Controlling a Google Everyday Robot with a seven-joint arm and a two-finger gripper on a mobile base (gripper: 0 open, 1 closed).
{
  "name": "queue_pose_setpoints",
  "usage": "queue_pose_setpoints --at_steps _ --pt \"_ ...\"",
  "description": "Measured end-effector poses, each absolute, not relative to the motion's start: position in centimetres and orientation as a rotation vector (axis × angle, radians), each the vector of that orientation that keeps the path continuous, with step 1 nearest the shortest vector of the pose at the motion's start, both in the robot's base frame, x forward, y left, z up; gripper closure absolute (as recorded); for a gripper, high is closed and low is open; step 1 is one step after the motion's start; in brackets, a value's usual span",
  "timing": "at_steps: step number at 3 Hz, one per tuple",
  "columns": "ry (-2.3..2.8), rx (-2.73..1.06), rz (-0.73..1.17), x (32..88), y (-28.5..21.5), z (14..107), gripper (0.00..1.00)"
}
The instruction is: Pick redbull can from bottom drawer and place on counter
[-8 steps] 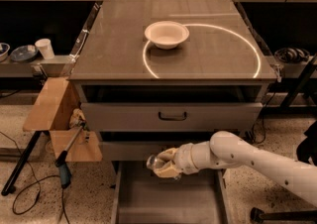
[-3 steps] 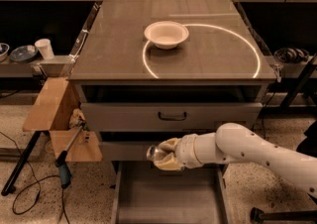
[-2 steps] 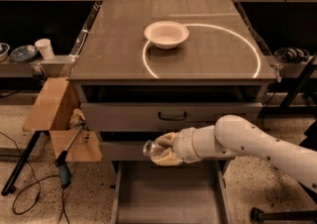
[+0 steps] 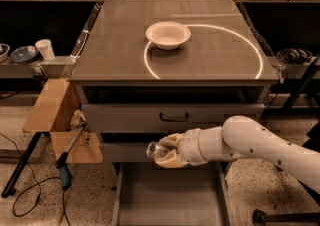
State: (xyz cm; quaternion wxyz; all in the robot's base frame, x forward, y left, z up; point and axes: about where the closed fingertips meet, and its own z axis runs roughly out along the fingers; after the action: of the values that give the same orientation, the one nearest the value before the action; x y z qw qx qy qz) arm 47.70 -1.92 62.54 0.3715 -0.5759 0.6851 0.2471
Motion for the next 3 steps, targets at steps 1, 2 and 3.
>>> queue_pose_setpoints --at_steps 1,2,3 --pt "1.795 -1.455 0.668 45.9 -2.5 65.2 1.0" --pt "1.843 -1.403 0.783 43.7 -2.7 68.6 1.0" --pt "1.84 -1.414 0.806 43.8 -2.3 69.2 1.0"
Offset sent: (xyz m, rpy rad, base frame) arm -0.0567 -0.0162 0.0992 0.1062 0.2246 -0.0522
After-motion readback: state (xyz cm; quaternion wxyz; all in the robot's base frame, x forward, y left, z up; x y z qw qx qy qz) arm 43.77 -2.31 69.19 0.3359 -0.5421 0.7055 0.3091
